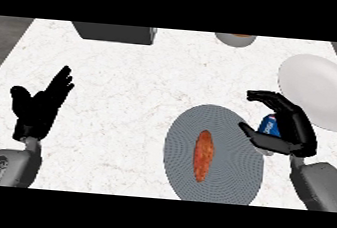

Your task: Pick the sweet potato from the placemat and place it in the plate

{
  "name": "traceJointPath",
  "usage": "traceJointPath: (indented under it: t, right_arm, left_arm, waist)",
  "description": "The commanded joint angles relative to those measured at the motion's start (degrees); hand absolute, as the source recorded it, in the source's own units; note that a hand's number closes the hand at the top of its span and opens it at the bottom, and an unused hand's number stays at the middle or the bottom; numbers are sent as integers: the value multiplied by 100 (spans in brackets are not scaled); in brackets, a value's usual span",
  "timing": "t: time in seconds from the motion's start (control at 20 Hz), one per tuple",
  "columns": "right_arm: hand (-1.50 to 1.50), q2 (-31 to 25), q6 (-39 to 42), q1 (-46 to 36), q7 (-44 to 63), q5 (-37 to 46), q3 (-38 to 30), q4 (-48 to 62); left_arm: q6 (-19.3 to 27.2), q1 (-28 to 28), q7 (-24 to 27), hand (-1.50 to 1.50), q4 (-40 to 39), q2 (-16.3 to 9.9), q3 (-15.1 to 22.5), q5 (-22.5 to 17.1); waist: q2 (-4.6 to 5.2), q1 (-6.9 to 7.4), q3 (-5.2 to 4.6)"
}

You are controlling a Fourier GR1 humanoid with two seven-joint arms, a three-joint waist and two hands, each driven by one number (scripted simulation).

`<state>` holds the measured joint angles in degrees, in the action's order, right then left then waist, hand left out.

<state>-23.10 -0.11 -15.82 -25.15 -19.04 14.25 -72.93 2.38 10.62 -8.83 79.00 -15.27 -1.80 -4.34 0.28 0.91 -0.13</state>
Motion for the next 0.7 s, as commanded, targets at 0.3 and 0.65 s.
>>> traceJointPath:
  t: [0.3, 0.65]
  right_arm:
    - [-150, -80, 441, 108, -1716, 1665, 767, 1613]
    - [-150, -175, 639, -280, -753, 2195, 683, 1322]
  left_arm:
    - [-166, -218, 24, 0, 192, 21, 14, -18]
    - [21, 18, 65, 0, -86, 239, -69, 147]
  waist:
    - [-22, -19, 15]
    - [-28, -80, 12]
